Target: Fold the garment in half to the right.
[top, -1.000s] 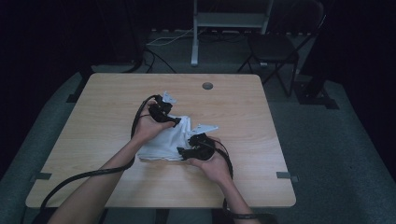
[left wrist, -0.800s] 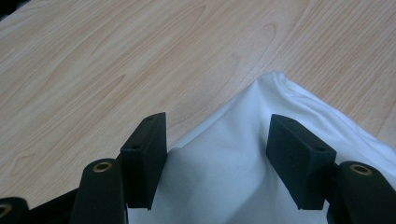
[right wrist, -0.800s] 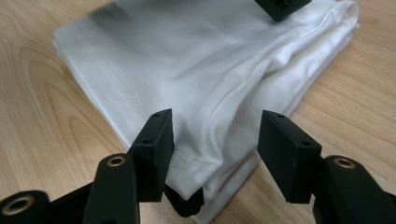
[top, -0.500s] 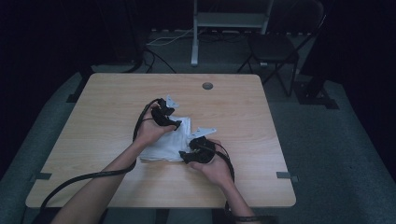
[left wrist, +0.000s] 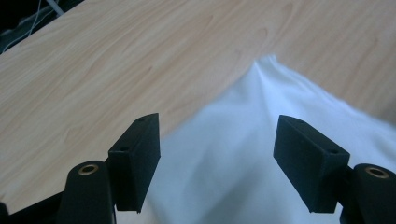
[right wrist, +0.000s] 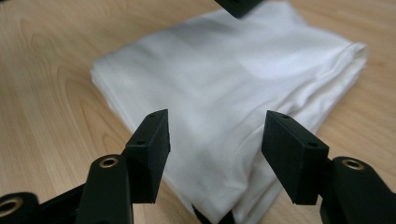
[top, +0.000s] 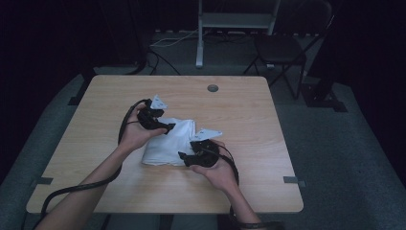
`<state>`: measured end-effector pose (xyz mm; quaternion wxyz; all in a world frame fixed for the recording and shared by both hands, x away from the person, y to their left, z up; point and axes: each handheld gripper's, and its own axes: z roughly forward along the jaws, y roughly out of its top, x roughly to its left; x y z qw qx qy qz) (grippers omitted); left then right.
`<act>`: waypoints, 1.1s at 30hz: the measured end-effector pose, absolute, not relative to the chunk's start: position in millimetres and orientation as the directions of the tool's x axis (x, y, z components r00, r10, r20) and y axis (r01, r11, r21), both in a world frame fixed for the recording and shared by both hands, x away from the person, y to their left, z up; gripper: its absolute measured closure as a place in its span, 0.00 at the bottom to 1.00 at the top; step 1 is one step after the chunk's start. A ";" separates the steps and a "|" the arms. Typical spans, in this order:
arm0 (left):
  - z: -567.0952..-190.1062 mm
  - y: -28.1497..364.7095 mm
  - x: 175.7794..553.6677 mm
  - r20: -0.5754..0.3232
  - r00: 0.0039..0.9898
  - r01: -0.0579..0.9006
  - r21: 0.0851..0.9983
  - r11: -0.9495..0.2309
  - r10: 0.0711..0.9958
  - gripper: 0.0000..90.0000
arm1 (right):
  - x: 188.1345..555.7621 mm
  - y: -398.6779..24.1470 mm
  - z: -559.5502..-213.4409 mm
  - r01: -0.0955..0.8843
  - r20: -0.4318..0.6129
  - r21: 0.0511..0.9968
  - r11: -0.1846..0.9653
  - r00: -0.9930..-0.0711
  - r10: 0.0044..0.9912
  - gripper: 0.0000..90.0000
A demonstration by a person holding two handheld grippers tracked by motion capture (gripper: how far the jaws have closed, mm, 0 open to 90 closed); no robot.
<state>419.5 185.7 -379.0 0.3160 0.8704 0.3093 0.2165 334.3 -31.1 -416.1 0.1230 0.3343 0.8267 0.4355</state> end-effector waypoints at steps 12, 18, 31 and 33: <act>-413.4 215.7 371.5 0.208 0.727 0.401 0.646 -0.650 0.655 0.35 | 337.1 -31.9 -434.0 0.510 0.114 0.749 0.424 -0.729 0.675 0.45; -417.5 219.2 372.6 0.182 0.717 0.415 0.664 -0.622 0.673 0.35 | 338.9 -32.4 -434.7 0.520 0.126 0.742 0.424 -0.729 0.673 0.45; -422.0 208.2 400.4 0.213 0.681 0.416 0.675 -0.609 0.701 0.35 | 357.3 -36.0 -436.4 0.559 0.161 0.750 0.353 -0.673 0.722 0.45; -423.1 206.4 405.2 0.218 0.676 0.420 0.670 -0.611 0.704 0.35 | 361.3 -35.6 -437.0 0.563 0.163 0.754 0.340 -0.661 0.732 0.45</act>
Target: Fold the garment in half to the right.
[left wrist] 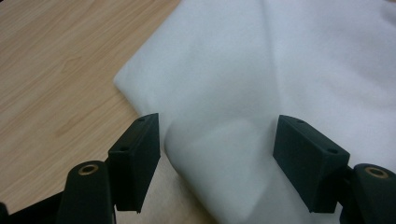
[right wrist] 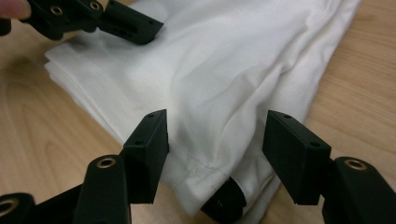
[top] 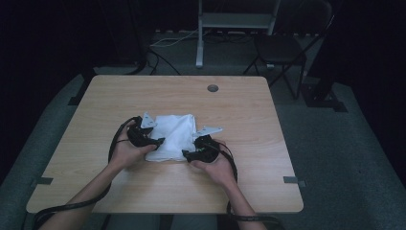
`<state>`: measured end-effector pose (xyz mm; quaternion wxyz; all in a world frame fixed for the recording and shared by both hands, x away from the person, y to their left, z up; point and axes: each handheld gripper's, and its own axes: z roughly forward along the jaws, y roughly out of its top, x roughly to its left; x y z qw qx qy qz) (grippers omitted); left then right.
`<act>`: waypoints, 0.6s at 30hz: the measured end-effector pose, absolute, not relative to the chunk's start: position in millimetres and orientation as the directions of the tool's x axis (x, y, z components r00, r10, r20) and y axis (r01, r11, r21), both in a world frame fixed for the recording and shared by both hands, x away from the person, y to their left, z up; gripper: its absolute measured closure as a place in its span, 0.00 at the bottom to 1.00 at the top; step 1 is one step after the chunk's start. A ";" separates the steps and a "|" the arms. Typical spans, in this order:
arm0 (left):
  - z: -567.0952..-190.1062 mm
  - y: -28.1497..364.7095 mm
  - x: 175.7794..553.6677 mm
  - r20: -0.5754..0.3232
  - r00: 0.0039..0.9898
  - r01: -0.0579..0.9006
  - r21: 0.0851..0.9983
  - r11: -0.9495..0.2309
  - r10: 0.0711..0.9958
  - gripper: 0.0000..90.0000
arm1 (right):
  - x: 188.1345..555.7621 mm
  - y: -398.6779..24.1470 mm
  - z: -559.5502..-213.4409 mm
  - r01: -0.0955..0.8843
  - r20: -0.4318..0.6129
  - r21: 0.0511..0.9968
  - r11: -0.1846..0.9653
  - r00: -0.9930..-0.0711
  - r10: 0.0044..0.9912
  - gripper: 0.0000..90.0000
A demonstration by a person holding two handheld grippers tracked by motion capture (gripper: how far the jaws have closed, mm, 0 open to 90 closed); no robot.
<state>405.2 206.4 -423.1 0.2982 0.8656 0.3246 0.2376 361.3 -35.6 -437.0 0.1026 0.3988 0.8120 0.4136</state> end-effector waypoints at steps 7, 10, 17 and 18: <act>-421.2 209.8 415.1 0.232 0.655 0.426 0.674 -0.604 0.719 0.35 | 371.1 -30.0 -437.6 0.571 0.163 0.754 0.324 -0.640 0.751 0.45; -422.1 213.0 420.3 0.227 0.644 0.444 0.668 -0.598 0.731 0.35 | 374.8 -26.2 -438.2 0.570 0.165 0.759 0.316 -0.637 0.753 0.45; -422.9 215.4 429.7 0.224 0.619 0.462 0.671 -0.580 0.753 0.35 | 382.0 -18.3 -438.4 0.574 0.167 0.760 0.304 -0.625 0.763 0.44; -422.4 216.1 430.6 0.226 0.618 0.462 0.671 -0.580 0.753 0.35 | 382.9 -17.7 -438.1 0.576 0.165 0.758 0.305 -0.623 0.765 0.44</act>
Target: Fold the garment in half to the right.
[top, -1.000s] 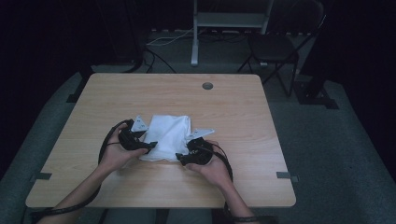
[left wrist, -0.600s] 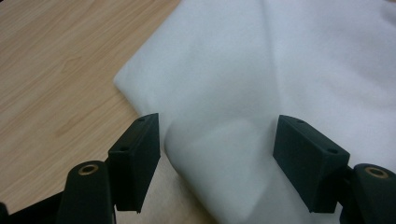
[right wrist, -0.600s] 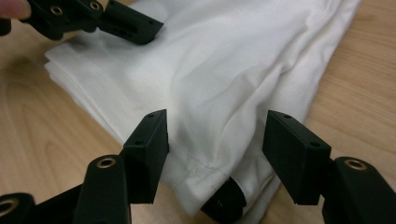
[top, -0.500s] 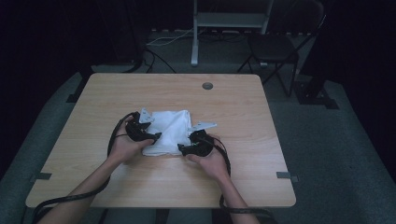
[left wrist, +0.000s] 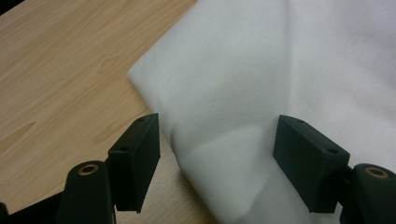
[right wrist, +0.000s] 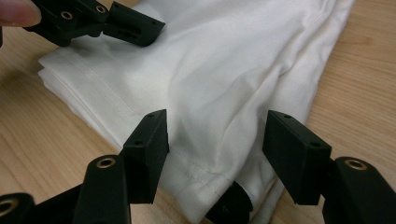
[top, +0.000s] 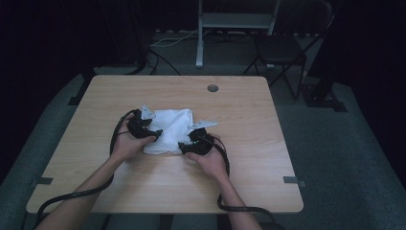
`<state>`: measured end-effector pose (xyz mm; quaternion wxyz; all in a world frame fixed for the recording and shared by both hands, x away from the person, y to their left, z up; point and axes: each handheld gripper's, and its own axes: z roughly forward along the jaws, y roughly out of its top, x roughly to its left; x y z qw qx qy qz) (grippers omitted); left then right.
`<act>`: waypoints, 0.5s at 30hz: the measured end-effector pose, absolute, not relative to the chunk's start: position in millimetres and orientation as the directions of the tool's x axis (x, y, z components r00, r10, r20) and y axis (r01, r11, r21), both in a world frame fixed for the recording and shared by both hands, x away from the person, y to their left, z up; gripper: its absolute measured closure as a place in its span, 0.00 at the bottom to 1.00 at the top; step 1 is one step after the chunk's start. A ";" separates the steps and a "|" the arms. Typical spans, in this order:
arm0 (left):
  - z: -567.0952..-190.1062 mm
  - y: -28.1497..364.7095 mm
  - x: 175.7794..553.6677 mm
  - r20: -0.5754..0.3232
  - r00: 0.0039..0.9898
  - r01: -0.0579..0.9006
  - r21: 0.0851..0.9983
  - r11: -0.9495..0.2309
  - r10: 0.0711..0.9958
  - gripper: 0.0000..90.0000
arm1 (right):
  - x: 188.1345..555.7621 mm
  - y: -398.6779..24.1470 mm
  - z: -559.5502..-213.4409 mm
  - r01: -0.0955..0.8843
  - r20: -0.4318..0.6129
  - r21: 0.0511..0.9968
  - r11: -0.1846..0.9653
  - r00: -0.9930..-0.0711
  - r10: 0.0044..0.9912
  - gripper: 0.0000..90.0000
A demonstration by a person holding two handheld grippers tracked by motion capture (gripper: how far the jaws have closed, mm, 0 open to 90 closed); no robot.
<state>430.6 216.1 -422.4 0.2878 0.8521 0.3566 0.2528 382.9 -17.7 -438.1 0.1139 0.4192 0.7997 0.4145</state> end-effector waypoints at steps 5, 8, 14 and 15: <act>-410.3 217.1 427.2 0.199 0.617 0.443 0.712 -0.545 0.762 0.35 | 382.9 -17.0 -438.4 0.572 0.159 0.760 0.308 -0.623 0.766 0.44; -398.5 215.1 429.1 0.182 0.637 0.410 0.742 -0.530 0.749 0.35 | 382.7 -16.7 -438.4 0.574 0.165 0.760 0.304 -0.624 0.764 0.43; -390.5 196.6 439.3 0.143 0.712 0.371 0.755 -0.540 0.688 0.35 | 382.0 -16.0 -438.4 0.573 0.168 0.761 0.304 -0.626 0.761 0.40; -391.8 192.5 441.3 0.149 0.721 0.366 0.748 -0.554 0.677 0.35 | 382.1 -15.8 -438.3 0.574 0.170 0.760 0.304 -0.627 0.760 0.39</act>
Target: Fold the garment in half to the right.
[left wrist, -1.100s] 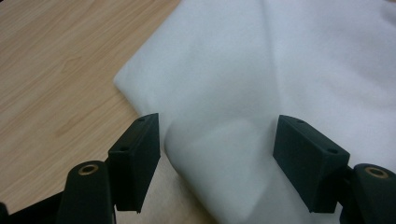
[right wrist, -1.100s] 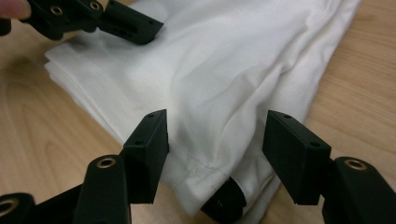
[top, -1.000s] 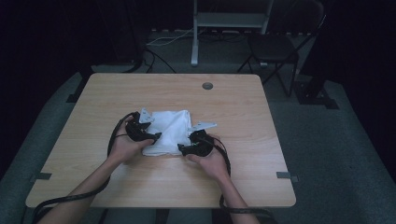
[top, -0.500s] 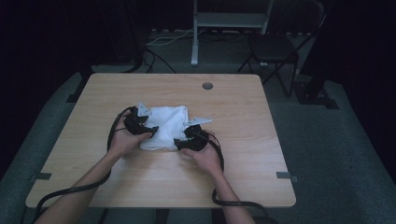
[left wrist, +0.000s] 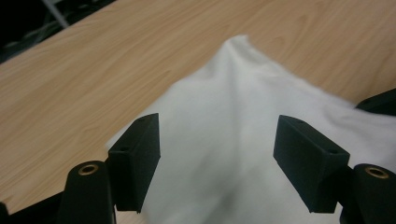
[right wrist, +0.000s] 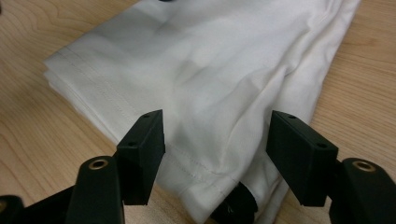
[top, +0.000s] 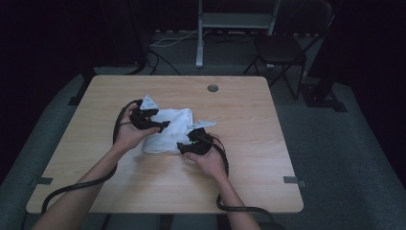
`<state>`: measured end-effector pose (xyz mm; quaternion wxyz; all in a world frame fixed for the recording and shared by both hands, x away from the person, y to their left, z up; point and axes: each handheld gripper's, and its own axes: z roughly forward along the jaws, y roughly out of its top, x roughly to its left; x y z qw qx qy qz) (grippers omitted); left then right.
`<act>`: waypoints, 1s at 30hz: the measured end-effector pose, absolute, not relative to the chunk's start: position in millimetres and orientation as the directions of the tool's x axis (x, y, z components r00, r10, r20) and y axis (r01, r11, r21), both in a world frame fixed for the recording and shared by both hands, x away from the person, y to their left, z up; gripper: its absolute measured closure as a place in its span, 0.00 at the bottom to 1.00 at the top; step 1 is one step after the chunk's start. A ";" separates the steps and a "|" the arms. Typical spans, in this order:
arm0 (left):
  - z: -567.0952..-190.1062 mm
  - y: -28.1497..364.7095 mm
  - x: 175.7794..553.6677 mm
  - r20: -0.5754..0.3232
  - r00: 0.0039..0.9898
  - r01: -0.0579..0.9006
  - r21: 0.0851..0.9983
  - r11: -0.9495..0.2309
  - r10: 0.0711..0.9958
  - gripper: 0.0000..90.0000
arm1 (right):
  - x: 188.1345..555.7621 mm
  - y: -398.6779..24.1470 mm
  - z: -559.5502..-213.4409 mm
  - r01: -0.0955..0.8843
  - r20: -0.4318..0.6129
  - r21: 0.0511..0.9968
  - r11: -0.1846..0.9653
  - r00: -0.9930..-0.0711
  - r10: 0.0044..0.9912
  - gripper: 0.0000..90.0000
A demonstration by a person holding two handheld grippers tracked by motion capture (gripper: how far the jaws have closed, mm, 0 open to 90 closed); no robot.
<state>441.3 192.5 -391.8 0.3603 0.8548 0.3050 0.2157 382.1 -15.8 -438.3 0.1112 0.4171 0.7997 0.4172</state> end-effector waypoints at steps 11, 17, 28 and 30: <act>-413.2 177.6 456.1 0.101 0.736 0.413 0.716 -0.562 0.670 0.35 | 379.1 -13.5 -437.3 0.559 0.165 0.761 0.329 -0.658 0.735 0.24; -418.2 174.2 463.2 0.102 0.730 0.429 0.702 -0.569 0.676 0.34 | 373.8 -14.6 -433.7 0.541 0.157 0.767 0.345 -0.680 0.716 0.19; -422.8 171.6 467.4 0.107 0.734 0.435 0.684 -0.585 0.671 0.34 | 365.6 -24.2 -427.4 0.532 0.166 0.772 0.348 -0.697 0.698 0.15; -423.5 172.4 468.4 0.097 0.734 0.442 0.684 -0.581 0.672 0.34 | 363.6 -26.9 -426.7 0.530 0.166 0.775 0.346 -0.697 0.697 0.15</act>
